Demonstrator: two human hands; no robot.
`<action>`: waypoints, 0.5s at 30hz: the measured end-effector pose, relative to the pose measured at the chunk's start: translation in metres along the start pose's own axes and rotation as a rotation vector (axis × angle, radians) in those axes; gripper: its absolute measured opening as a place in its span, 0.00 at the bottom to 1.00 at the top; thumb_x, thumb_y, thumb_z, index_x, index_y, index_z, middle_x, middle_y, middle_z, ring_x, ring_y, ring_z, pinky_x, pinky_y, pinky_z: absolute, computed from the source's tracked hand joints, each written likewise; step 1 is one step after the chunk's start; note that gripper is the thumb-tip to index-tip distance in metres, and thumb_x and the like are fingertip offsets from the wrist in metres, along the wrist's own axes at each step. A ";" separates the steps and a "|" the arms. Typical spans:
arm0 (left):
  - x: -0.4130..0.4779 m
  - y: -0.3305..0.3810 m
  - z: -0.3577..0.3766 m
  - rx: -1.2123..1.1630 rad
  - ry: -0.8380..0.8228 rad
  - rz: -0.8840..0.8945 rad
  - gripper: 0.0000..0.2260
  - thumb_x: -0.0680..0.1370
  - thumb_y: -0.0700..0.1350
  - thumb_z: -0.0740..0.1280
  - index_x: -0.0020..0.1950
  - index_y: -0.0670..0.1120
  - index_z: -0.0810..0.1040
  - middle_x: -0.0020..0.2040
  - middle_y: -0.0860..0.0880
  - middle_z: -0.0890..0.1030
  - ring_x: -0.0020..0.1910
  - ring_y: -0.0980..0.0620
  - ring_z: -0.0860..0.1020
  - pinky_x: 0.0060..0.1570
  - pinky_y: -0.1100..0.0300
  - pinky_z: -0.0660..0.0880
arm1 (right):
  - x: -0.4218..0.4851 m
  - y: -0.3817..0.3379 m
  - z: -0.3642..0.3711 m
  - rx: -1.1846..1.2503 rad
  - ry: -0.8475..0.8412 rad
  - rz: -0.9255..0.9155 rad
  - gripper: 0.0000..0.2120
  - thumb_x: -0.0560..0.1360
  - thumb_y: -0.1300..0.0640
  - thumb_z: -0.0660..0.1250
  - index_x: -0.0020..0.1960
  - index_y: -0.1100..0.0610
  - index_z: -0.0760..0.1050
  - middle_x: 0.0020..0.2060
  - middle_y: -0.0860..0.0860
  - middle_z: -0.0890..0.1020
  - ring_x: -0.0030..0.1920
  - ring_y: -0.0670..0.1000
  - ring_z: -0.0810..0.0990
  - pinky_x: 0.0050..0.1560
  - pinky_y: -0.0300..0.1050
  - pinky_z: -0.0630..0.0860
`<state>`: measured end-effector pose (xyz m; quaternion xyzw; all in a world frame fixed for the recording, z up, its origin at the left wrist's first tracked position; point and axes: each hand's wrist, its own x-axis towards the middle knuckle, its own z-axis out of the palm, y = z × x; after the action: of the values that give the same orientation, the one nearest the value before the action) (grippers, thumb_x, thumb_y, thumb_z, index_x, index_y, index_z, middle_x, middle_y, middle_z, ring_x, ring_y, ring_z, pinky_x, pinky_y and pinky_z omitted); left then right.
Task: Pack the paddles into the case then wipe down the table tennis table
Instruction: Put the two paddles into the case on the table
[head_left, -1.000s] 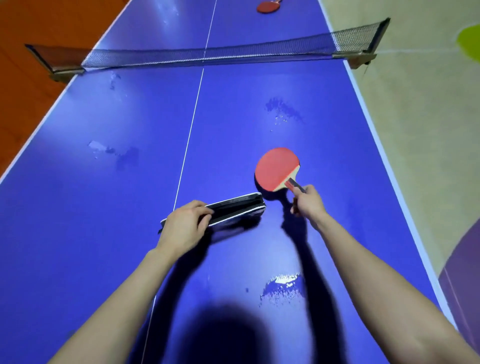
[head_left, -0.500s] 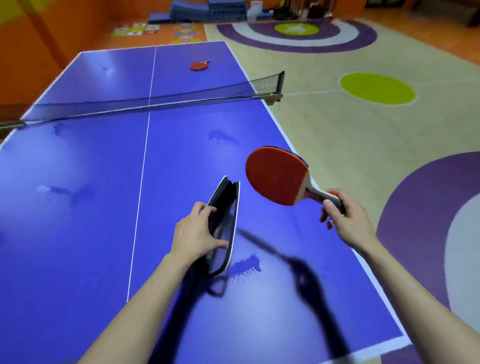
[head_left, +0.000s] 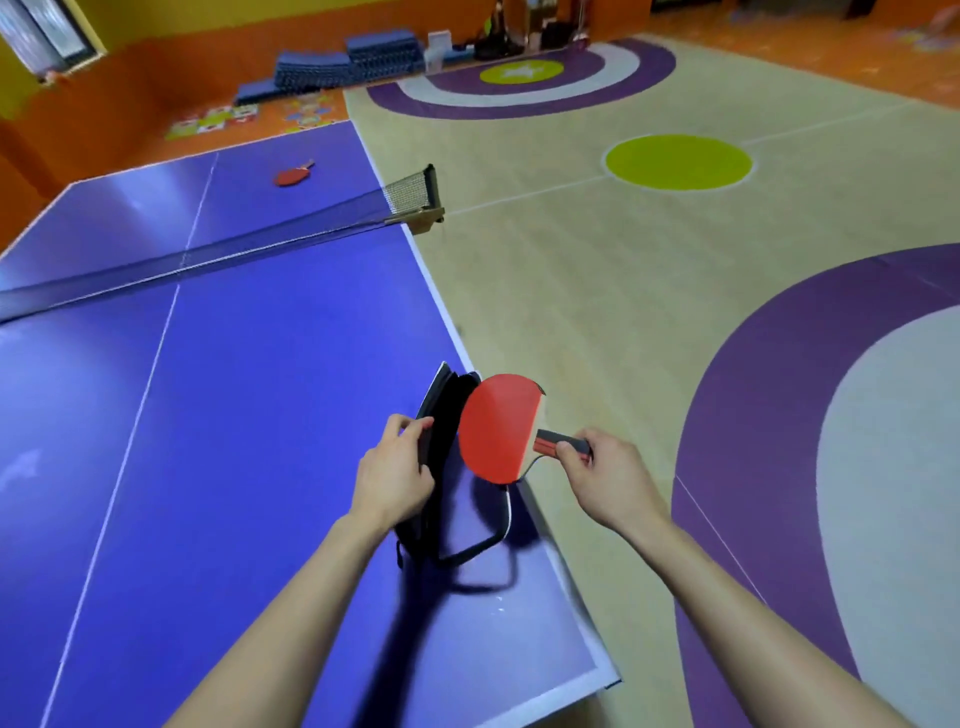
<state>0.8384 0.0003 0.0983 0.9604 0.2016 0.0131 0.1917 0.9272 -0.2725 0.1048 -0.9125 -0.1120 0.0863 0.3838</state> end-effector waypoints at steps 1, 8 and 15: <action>0.006 0.014 0.006 -0.034 -0.005 -0.003 0.34 0.74 0.38 0.60 0.80 0.56 0.70 0.68 0.54 0.71 0.52 0.42 0.81 0.54 0.47 0.78 | 0.006 0.010 -0.011 -0.033 -0.003 -0.007 0.14 0.85 0.49 0.65 0.43 0.53 0.74 0.33 0.46 0.78 0.35 0.50 0.77 0.31 0.43 0.65; 0.073 0.079 0.033 -0.153 0.126 -0.055 0.33 0.78 0.35 0.56 0.80 0.57 0.71 0.69 0.58 0.74 0.60 0.49 0.79 0.60 0.47 0.77 | 0.098 0.036 -0.065 -0.183 -0.035 -0.112 0.13 0.86 0.46 0.63 0.52 0.55 0.77 0.42 0.53 0.86 0.45 0.62 0.84 0.44 0.56 0.82; 0.205 0.138 0.080 -0.436 0.248 -0.105 0.27 0.82 0.35 0.56 0.79 0.53 0.73 0.70 0.55 0.76 0.69 0.54 0.75 0.64 0.60 0.71 | 0.239 0.050 -0.063 -0.636 -0.038 -0.329 0.21 0.88 0.39 0.55 0.56 0.55 0.75 0.44 0.54 0.86 0.45 0.62 0.85 0.38 0.53 0.69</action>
<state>1.0878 -0.0650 0.0653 0.8756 0.2654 0.1640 0.3687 1.1789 -0.2843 0.0952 -0.9543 -0.2858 0.0010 0.0873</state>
